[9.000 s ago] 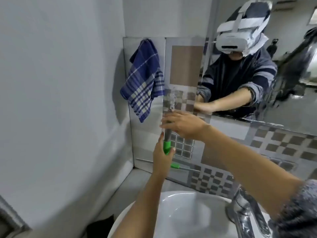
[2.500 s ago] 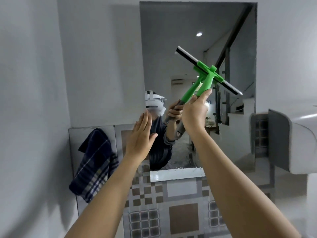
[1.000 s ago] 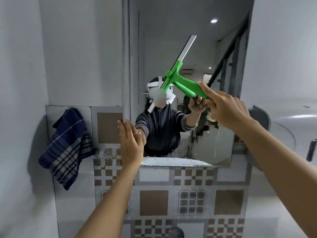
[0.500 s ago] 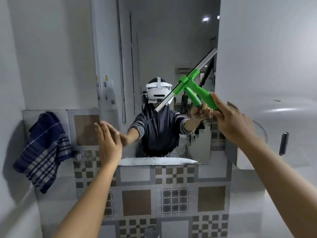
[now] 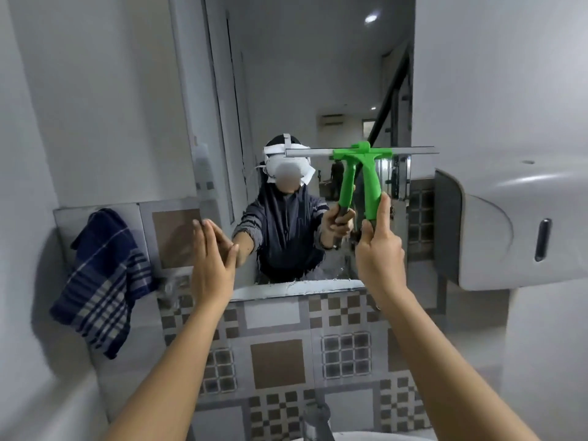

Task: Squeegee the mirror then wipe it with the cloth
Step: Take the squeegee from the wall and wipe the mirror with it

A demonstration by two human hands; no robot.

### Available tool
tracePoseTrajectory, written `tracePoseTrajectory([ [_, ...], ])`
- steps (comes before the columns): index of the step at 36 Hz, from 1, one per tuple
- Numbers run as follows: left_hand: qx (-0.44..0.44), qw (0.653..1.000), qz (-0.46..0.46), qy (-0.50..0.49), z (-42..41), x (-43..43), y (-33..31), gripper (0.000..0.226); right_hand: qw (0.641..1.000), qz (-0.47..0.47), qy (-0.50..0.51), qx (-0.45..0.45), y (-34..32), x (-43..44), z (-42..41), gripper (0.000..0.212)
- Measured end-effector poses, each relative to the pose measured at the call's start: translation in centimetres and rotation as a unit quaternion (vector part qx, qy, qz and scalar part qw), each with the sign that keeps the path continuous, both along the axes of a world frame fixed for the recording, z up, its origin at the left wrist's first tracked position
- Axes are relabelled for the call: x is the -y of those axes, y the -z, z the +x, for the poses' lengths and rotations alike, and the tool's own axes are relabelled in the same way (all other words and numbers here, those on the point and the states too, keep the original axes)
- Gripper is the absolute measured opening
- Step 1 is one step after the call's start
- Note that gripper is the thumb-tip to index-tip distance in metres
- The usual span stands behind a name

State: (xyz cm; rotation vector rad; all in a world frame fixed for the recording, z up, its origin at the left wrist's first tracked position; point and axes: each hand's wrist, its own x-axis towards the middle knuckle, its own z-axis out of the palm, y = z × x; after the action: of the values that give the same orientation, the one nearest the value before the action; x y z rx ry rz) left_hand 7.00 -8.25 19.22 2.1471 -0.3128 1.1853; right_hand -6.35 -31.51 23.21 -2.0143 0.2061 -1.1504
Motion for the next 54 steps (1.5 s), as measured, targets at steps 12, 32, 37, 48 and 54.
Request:
tracePoseTrajectory([
  [12,0.032,0.988,0.144,0.047,0.9,-4.0,-0.1,0.083,0.981,0.172,-0.05,0.072,0.3,-8.4,2.2,0.061],
  [32,0.035,0.982,0.168,0.084,2.2,-6.6,1.5,0.072,0.982,0.133,-0.069,0.119,3.9,-16.1,5.1,0.068],
  [37,0.05,0.986,0.141,0.076,2.6,-5.9,2.6,0.068,0.993,-0.012,-0.075,0.088,5.1,-16.4,4.9,0.067],
  [48,0.02,0.999,0.04,0.03,2.1,-3.4,5.3,0.062,0.98,-0.198,0.001,0.022,4.0,-10.8,3.3,0.064],
  [54,0.005,1.0,0.019,0.012,1.7,-2.4,5.9,0.061,0.954,-0.297,0.015,-0.017,1.7,-7.3,2.4,0.067],
])
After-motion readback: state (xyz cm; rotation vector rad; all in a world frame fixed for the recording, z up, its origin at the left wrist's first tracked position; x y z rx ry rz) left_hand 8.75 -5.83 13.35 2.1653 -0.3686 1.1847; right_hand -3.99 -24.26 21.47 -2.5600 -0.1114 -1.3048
